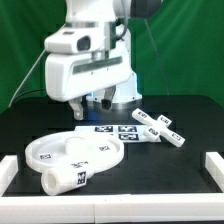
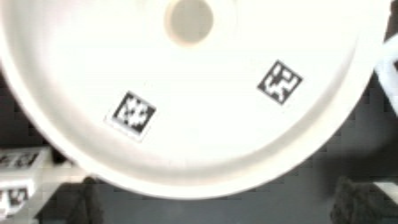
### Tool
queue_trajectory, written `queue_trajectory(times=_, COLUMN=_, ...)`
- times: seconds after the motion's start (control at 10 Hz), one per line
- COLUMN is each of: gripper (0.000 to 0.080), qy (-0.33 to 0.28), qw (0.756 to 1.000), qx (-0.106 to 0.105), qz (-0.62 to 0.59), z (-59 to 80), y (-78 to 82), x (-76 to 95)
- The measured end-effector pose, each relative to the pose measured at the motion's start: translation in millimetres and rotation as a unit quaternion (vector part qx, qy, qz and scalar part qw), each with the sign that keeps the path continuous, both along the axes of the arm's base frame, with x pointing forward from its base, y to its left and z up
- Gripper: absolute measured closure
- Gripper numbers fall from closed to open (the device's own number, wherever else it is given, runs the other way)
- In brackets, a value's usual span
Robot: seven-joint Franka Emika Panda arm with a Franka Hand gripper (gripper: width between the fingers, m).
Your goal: Assemble round table
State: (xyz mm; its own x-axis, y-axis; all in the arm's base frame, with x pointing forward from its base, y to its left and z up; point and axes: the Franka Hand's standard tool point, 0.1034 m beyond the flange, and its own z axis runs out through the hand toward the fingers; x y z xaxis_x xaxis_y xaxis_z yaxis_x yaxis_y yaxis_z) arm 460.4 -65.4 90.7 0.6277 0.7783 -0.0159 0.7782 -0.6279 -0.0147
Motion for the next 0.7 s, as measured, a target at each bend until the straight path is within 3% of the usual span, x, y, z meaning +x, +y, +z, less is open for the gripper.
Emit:
queue_trajectory(times=0.2, gripper=0.0149, qy=-0.004, qw=1.000, qx=0.000, qz=0.005, z=3.7, y=5.6, x=5.6)
queue_trajectory(times=0.4, gripper=0.0149, qy=-0.009, qw=1.000, qx=0.004, qz=-0.010, z=-5.0, y=1.5, x=3.8)
queue_trajectory(times=0.5, gripper=0.0149, qy=-0.030, qw=0.999, qx=-0.002, qz=0.012, z=-19.1, y=-12.5, x=1.4)
queue_trajectory(times=0.7, gripper=0.0149, qy=-0.042, qw=0.999, qx=-0.014, qz=0.015, z=-63.8, y=-47.2, x=-21.2)
